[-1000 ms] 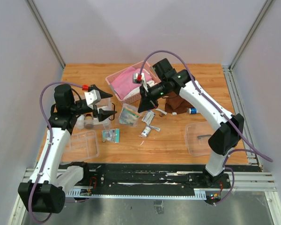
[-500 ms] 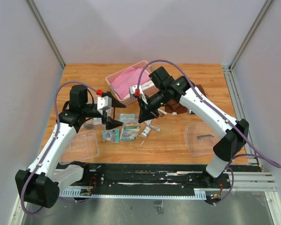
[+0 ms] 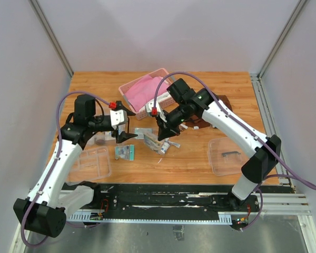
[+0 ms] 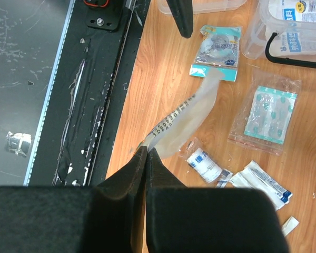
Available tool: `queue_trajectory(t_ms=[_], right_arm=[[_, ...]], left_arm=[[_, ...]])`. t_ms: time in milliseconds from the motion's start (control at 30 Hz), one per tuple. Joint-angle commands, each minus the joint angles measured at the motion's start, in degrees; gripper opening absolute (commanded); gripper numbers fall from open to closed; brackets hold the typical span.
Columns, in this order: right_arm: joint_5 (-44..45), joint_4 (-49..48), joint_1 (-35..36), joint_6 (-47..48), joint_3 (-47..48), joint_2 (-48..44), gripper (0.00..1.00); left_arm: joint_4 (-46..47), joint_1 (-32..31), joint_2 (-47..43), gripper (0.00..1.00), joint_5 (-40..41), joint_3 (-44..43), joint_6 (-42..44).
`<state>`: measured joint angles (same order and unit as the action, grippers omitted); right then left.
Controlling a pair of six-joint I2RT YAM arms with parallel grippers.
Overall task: Organize the medicine kit
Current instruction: Place the medical item at the medicine box.
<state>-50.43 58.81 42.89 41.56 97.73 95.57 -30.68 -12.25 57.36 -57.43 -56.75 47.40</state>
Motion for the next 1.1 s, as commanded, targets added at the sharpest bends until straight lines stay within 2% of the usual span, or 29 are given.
queue_trajectory(t_ms=[0,233,333,567,700,933,1033,1067], right_arm=[[0.95,1.44,1.46,1.77,-0.52,-2.04,0.00],[0.69,1.07,1.80,1.48,-0.53,-2.44,0.01],[0.85,0.29,1.90,0.89,-0.73,-2.87,0.01],[2.22,-1.68,1.87,-0.57,-1.69,-3.39,0.01],[2.73,-2.28,1.85,-0.60,-2.23,-3.46,0.01],[3.27,-2.47,1.90,-0.60,-2.50,-3.59,0.01],[4.25,-2.38,1.86,-0.31,-2.95,-3.76,0.07],[4.51,-2.38,1.84,-0.06,-3.23,-3.89,0.10]], left_arm=[[-3.51,-0.64,-0.50,0.88,-1.85,-1.19,1.58],[-3.54,-1.92,1.81,0.86,-9.34,-0.08,-1.29],[-3.56,-2.60,3.73,0.81,-11.77,0.30,-2.86],[-3.61,-6.10,6.69,0.66,-11.39,0.74,-3.67],[-3.69,-6.88,8.57,0.51,-12.65,0.38,-3.96],[-3.69,-7.08,9.42,0.16,-11.56,-0.03,-4.29],[-3.69,-7.04,8.07,0.01,-9.18,0.16,-3.50],[-3.69,-7.00,7.44,0.00,-7.91,0.19,-3.30]])
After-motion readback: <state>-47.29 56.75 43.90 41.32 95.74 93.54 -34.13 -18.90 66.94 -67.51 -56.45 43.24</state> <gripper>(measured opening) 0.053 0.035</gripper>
